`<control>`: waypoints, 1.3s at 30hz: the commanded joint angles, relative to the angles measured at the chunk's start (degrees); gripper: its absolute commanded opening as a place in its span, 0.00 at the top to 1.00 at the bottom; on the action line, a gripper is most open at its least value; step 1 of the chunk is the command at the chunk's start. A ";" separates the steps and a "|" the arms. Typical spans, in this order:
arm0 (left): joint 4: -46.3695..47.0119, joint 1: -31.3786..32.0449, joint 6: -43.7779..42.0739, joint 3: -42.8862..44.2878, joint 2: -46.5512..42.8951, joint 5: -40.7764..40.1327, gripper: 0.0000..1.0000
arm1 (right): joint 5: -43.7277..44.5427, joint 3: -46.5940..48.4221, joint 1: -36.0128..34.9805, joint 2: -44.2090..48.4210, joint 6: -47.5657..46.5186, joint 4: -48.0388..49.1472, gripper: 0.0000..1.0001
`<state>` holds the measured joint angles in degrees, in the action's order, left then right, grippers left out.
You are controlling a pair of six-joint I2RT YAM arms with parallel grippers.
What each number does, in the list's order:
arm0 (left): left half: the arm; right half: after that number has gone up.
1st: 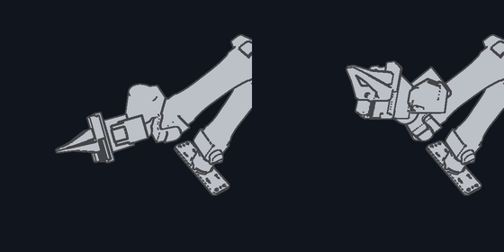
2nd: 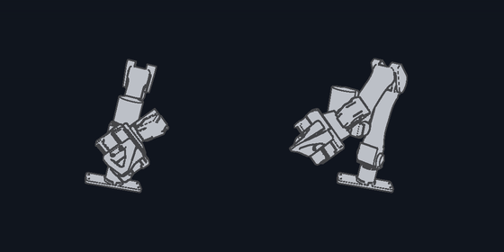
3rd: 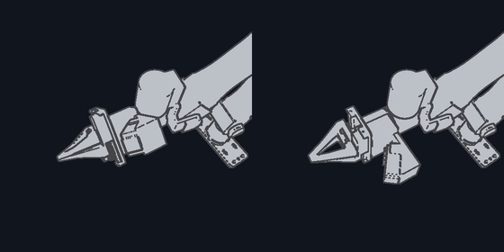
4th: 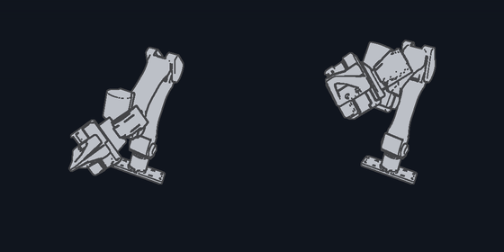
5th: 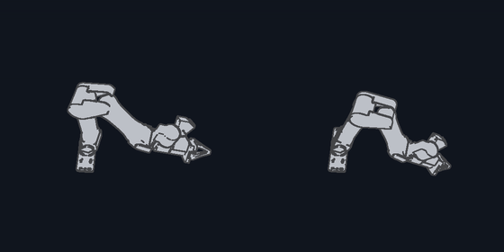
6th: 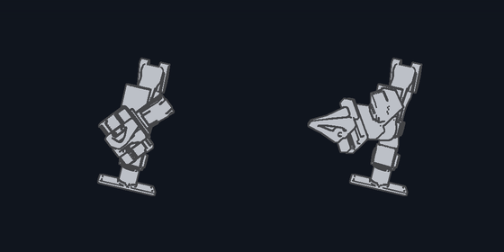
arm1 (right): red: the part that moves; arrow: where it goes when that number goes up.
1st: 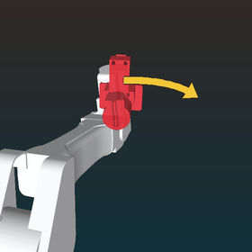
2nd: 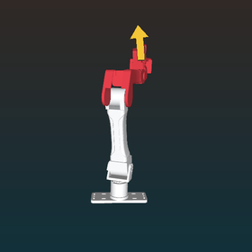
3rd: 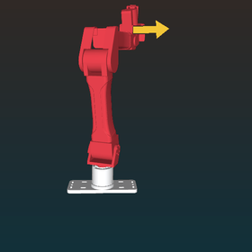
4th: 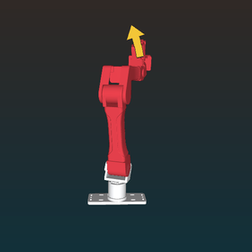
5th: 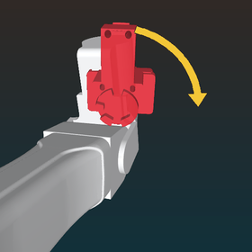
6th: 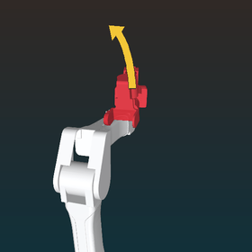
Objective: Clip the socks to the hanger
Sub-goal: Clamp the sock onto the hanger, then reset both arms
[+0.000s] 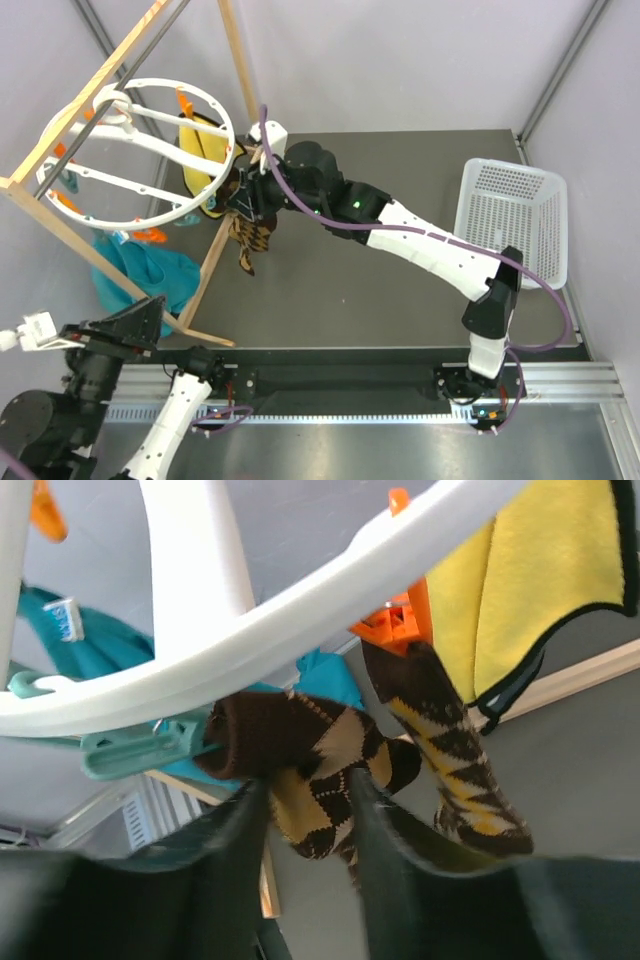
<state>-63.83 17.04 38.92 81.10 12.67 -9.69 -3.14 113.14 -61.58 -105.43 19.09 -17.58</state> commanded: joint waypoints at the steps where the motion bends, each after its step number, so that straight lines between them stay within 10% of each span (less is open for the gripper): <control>1: 3.35 0.71 2.20 -4.97 -0.27 4.05 0.45 | -3.19 0.42 1.81 0.13 -3.53 0.45 0.57; 8: 15.23 0.98 4.86 -12.63 4.37 24.86 0.50 | -0.12 -12.84 2.43 14.60 -5.47 -2.54 0.00; 19: 26.65 -20.17 5.02 -11.67 16.51 58.27 0.44 | 10.26 -33.85 10.84 37.90 -4.34 -11.77 0.00; 23: 32.54 -20.29 8.46 -13.69 18.00 58.12 0.42 | 7.46 -41.40 16.75 42.14 -2.31 -11.95 0.00; 35: 34.83 -7.56 5.47 -2.89 34.87 58.65 0.44 | 3.49 -49.95 21.06 43.20 1.73 -5.80 0.00; 39: 34.83 4.73 1.96 -0.51 39.09 46.22 0.44 | 1.73 -48.63 21.15 41.62 2.00 -5.44 0.00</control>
<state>-32.38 15.68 44.38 77.76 49.95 44.03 0.10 62.94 -41.12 -63.11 20.03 -27.68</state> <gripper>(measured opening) 0.562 0.996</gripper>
